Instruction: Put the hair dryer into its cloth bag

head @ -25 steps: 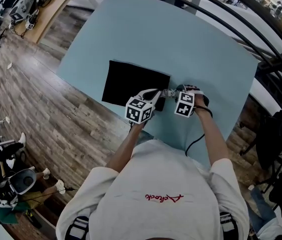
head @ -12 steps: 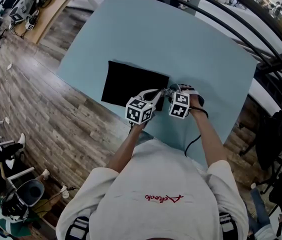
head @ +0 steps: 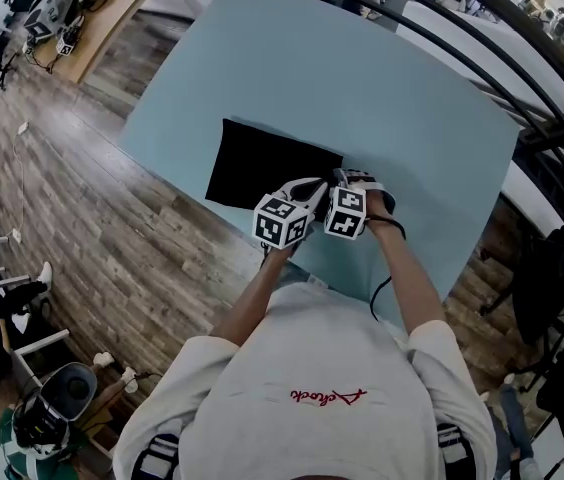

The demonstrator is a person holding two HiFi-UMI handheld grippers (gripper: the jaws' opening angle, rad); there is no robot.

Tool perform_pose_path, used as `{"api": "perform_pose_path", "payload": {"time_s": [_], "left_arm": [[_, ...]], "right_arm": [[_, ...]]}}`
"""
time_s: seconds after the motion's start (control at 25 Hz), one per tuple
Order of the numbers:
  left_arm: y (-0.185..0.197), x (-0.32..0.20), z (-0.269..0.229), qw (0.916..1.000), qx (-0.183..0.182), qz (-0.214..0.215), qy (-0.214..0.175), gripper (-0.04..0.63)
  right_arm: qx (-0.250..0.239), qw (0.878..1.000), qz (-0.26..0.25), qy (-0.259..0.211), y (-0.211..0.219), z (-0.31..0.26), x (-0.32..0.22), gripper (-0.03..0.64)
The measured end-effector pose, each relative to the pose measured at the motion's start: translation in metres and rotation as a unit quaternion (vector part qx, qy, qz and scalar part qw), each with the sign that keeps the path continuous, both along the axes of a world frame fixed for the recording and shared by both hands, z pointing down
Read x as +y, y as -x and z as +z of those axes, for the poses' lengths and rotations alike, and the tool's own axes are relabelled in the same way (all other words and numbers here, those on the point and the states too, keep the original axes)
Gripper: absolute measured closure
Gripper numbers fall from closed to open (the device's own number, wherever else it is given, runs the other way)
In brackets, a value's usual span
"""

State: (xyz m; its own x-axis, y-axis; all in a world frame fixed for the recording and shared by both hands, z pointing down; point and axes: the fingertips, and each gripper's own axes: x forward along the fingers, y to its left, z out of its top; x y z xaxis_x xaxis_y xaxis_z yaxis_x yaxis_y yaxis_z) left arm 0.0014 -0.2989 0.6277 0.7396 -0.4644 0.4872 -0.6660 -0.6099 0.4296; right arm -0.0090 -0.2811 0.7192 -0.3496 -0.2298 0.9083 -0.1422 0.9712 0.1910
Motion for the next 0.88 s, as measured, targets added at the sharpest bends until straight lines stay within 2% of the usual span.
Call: {"api": "perform_pose_path", "payload": {"time_s": [0.36, 0.56, 0.88], "left_arm": [[-0.002, 0.0, -0.007, 0.9998, 0.011, -0.012, -0.01, 0.583], [0.003, -0.003, -0.008, 0.9997, 0.015, -0.02, -0.009, 0.583], [0.001, 0.006, -0.002, 0.9998, 0.015, -0.015, -0.004, 0.583]], "right_arm": [[-0.05, 0.999, -0.015, 0.004, 0.017, 0.004, 0.009, 0.383], [-0.059, 0.998, -0.026, 0.006, 0.028, 0.009, 0.01, 0.383], [-0.053, 0.998, -0.026, -0.007, 0.024, 0.018, 0.018, 0.367]]}}
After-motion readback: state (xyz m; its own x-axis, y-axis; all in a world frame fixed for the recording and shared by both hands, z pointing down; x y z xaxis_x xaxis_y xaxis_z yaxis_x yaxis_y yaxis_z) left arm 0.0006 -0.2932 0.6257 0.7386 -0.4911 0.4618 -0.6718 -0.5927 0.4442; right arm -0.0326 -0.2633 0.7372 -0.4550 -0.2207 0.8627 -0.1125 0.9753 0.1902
